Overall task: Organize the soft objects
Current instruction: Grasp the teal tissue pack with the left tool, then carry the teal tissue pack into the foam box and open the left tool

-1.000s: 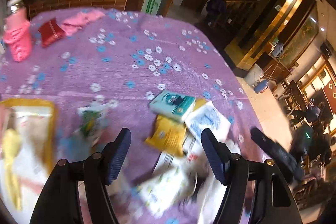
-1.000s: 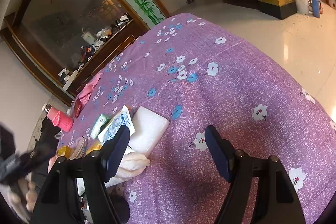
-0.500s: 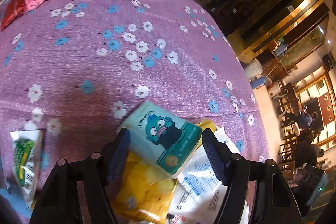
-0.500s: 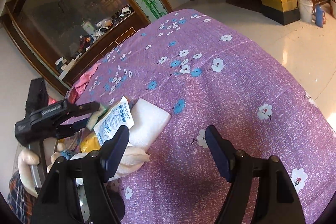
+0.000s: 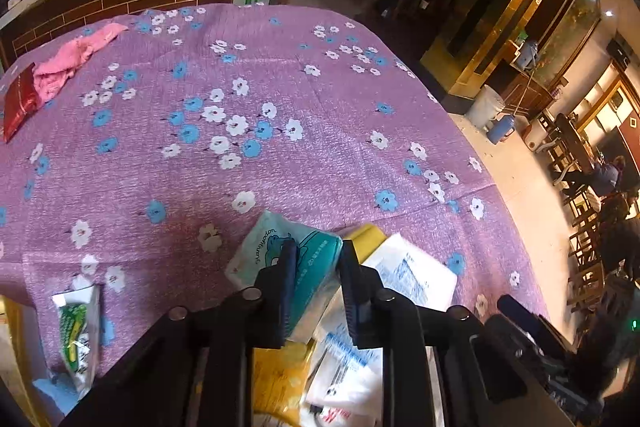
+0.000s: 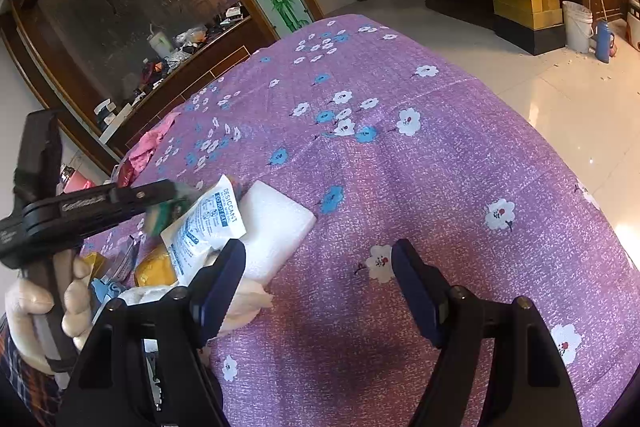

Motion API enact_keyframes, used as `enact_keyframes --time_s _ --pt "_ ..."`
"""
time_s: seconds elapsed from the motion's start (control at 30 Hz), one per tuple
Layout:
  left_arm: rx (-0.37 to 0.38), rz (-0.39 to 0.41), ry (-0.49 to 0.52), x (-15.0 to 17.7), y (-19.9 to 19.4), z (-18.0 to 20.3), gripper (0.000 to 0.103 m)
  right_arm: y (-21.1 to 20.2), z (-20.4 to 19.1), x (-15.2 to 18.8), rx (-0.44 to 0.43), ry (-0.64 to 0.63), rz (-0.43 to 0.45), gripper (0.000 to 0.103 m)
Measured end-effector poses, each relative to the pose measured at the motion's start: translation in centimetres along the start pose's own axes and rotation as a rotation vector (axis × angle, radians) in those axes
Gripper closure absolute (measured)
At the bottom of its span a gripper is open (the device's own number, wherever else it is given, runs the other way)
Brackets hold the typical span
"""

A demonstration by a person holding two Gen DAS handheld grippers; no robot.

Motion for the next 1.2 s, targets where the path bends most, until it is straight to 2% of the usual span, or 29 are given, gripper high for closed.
enact_keyframes --time_s 0.23,0.47,0.67,0.8,0.87,1.03,1.13,1.2 --pt "0.043 0.037 -0.046 2.3 -2.5 -2.5 0.088 0.0 0.3 0.0 0.024 0.005 0.004 0.029" --pt "0.125 0.191 -0.079 7.0 -9.9 -4.7 0.089 0.2 0.5 -0.1 0.057 0.006 0.002 0.029" --pt "0.17 0.343 -0.118 14.5 -16.5 -7.0 0.089 0.9 1.2 -0.3 0.086 0.032 -0.017 0.029" --pt "0.159 0.473 -0.177 20.1 -20.2 -9.5 0.089 1.0 1.2 -0.2 0.085 0.027 -0.024 0.027" --pt "0.144 0.506 -0.209 21.9 -21.4 -10.8 0.089 1.1 1.3 -0.2 0.084 0.028 -0.022 0.027" --pt "-0.008 0.592 -0.255 25.6 -23.7 -13.1 0.089 1.5 0.3 -0.1 0.111 -0.017 -0.032 0.017" --pt "-0.063 0.607 -0.27 27.1 -24.2 -14.1 0.088 1.6 0.1 0.0 0.119 -0.024 -0.034 0.015" --pt "-0.057 0.596 -0.282 27.7 -23.9 -14.9 0.088 1.6 0.2 0.0 0.122 -0.021 -0.034 0.015"
Point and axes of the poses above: each gripper's, at about its wrist camera, not at the fingertips, and y roughly the way its jaws point, z to its right, x to its underside, the point moved 1 cm from there along y, roughly the way its jaws point, and after that the axes turned 12 degrees about -z, right-handed, at the moved point
